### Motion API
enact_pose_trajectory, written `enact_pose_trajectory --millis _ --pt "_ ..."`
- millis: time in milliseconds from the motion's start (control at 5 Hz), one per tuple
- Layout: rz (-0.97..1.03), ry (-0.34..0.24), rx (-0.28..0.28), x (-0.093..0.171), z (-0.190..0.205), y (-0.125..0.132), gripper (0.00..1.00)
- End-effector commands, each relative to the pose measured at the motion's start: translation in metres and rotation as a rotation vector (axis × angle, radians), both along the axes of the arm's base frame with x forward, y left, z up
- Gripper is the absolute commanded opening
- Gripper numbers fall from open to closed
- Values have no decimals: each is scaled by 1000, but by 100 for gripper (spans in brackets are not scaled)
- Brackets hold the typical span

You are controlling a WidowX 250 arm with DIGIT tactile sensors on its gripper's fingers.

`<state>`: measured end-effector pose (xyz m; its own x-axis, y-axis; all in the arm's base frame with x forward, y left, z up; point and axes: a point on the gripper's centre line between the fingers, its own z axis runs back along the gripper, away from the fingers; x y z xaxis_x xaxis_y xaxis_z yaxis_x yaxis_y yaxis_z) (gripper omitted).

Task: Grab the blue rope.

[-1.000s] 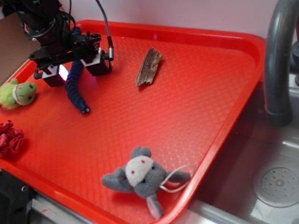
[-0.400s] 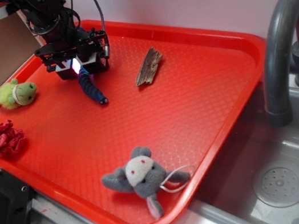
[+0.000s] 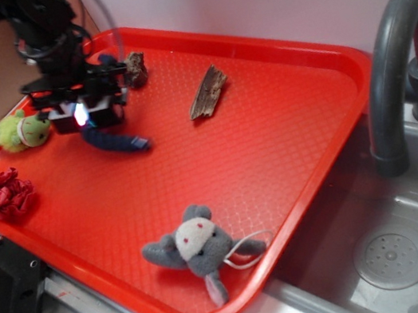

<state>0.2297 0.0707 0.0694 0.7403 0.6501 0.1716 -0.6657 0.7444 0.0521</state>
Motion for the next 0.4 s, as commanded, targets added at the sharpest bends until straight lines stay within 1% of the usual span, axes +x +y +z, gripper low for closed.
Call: enact_pose_trajectory --millis 0,200 --pt "-293 -162 63 -27 116 -38 0" --pt "-540 -218 32 -46 165 -55 0"
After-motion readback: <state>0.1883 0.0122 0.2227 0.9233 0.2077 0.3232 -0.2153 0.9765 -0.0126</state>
